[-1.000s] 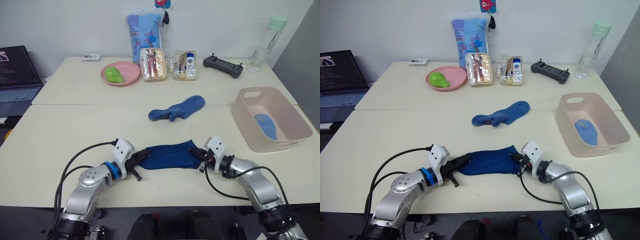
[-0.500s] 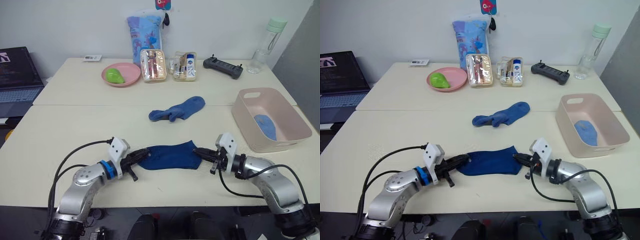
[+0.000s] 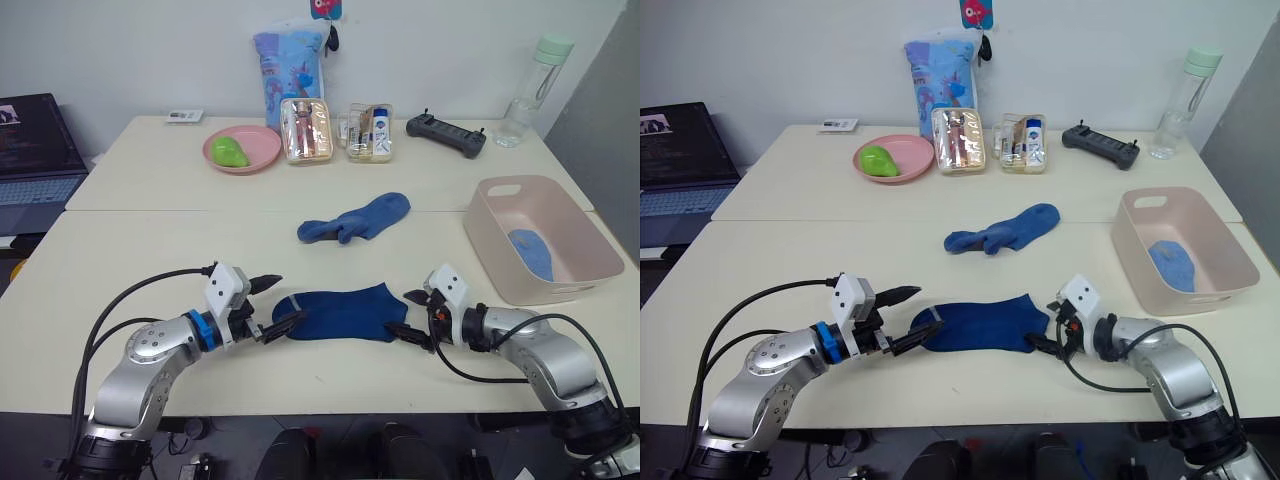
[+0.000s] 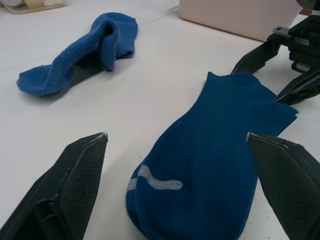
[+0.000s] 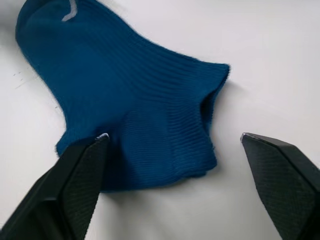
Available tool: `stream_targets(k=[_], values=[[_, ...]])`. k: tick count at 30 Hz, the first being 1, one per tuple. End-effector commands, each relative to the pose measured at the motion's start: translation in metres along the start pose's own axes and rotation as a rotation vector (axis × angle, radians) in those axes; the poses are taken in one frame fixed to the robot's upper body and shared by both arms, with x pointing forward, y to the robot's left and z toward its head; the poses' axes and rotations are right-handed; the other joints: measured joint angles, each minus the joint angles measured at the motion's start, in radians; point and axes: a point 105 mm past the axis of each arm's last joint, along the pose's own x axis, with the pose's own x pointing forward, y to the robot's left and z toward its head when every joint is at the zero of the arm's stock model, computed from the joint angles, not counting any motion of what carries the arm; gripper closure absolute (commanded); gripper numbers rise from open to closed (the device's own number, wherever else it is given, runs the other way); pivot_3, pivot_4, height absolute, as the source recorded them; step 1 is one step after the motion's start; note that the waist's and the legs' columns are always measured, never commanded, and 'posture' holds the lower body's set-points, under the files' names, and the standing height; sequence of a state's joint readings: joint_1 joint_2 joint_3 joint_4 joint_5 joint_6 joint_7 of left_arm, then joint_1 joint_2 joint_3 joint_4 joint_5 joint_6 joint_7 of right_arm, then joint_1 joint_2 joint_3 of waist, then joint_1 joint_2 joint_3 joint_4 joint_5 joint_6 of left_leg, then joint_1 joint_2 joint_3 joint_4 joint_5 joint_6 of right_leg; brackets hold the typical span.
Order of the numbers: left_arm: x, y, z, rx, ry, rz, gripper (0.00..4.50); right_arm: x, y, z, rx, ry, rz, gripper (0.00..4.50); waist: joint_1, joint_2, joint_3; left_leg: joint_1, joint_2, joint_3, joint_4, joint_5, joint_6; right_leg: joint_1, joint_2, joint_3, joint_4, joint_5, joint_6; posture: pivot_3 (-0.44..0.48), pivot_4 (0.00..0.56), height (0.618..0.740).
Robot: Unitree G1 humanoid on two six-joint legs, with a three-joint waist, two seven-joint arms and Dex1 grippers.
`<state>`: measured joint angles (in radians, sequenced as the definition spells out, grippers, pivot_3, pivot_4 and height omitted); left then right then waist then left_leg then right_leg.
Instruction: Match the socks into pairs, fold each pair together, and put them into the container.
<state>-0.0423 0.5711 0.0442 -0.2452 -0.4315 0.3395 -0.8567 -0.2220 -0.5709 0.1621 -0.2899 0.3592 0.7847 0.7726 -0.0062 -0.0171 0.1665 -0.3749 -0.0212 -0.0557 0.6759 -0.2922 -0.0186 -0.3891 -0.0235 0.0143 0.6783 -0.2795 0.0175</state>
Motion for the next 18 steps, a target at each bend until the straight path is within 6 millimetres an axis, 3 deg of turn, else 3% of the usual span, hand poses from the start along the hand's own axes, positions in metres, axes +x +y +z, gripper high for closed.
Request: stream_targets(k=[1, 8, 13, 18], values=[[0.002, -0.003, 0.011, 0.047, -0.029, -0.014, 0.0, 0.009, 0.016, 0.003, 0.043, -0.002, 0.092, 0.38, -0.001, 0.0, 0.0, 0.0, 0.0, 0.0, 0.0, 0.0, 0.0, 0.0, 0.0, 0.0, 0.0, 0.0, 0.0, 0.0, 0.15, 0.74], [0.003, -0.006, 0.011, 0.045, -0.034, -0.02, 0.0, 0.01, 0.016, -0.006, 0.117, 0.042, 0.123, 2.68, -0.001, 0.0, 0.0, 0.0, 0.0, 0.0, 0.0, 0.0, 0.0, 0.0, 0.0, 0.0, 0.0, 0.0, 0.0, 0.0, 0.15, 0.74], [0.005, -0.014, 0.014, 0.047, -0.034, -0.061, 0.0, 0.004, 0.007, 0.003, 0.141, 0.022, 0.13, 4.42, -0.001, 0.0, 0.0, 0.0, 0.0, 0.0, 0.0, 0.0, 0.0, 0.0, 0.0, 0.0, -0.001, 0.0, 0.0, 0.0, 0.15, 0.74], [0.01, -0.022, 0.017, 0.043, -0.025, -0.13, 0.0, -0.004, 0.001, 0.014, 0.175, 0.002, 0.169, 4.47, -0.001, 0.0, 0.001, -0.001, 0.0, 0.0, 0.0, 0.0, 0.0, 0.0, 0.0, 0.0, -0.001, 0.0, 0.0, 0.0, 0.15, 0.74]])
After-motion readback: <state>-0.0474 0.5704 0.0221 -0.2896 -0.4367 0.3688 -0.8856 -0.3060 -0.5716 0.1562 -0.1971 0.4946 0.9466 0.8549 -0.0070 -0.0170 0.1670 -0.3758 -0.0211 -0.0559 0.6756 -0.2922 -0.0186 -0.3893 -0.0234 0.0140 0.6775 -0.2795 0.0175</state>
